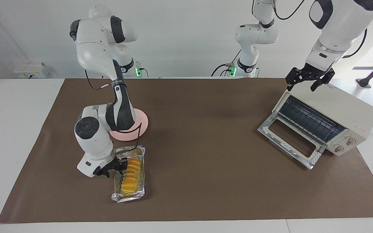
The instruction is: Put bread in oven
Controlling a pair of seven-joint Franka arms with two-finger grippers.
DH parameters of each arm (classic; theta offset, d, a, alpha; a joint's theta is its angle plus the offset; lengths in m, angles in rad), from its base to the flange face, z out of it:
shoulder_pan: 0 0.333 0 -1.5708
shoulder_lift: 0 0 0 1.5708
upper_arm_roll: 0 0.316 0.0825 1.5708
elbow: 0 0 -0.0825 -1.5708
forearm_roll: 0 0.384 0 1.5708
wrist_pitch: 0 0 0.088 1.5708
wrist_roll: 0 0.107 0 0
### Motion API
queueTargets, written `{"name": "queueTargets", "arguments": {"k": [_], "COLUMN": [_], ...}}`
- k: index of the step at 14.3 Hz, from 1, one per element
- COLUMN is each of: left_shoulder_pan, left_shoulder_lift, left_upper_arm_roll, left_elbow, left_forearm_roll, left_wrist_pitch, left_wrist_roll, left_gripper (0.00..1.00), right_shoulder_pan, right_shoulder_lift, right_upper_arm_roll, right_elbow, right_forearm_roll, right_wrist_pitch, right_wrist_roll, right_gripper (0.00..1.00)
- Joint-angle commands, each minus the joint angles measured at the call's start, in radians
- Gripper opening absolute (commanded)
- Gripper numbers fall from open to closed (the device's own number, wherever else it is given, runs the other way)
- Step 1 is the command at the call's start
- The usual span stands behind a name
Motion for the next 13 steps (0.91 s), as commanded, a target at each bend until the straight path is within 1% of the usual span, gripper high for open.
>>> {"name": "queueTargets", "arguments": {"k": [1, 4, 7, 9, 10, 13], "left_shoulder_pan": [0.001, 0.001, 0.001, 0.001, 0.001, 0.003], "left_shoulder_lift": [-0.019, -0.019, -0.019, -0.021, -0.019, -0.021], "left_upper_arm_roll": [0.001, 0.001, 0.001, 0.001, 0.001, 0.001], "left_elbow": [-0.013, -0.011, -0.011, -0.011, -0.011, -0.013], "left_forearm_roll": [-0.009, -0.009, -0.009, -0.009, -0.009, -0.009], "left_wrist_pitch": [-0.006, -0.006, -0.006, -0.006, -0.006, -0.006], "left_wrist_roll": [0.007, 0.008, 0.007, 0.008, 0.008, 0.007], "left_gripper": [1.0, 1.0, 1.0, 1.0, 1.0, 1.0], "right_shoulder_pan": [-0.008, -0.006, -0.008, -0.004, -0.004, 0.008], "right_shoulder_lift": [-0.023, -0.025, -0.034, -0.075, -0.103, -0.195], "right_upper_arm_roll": [0.008, 0.008, 0.011, 0.012, 0.015, 0.017], "right_elbow": [-0.035, -0.044, -0.041, -0.041, -0.035, -0.041], "right_forearm_roll": [-0.001, 0.004, 0.01, 0.011, 0.014, 0.086], "right_wrist_pitch": [0.021, 0.039, 0.001, -0.065, -0.127, -0.24], "right_wrist_roll": [-0.021, -0.018, -0.021, -0.017, -0.015, -0.004], "right_gripper": [0.0, 0.0, 0.0, 0.0, 0.0, 0.0]}}
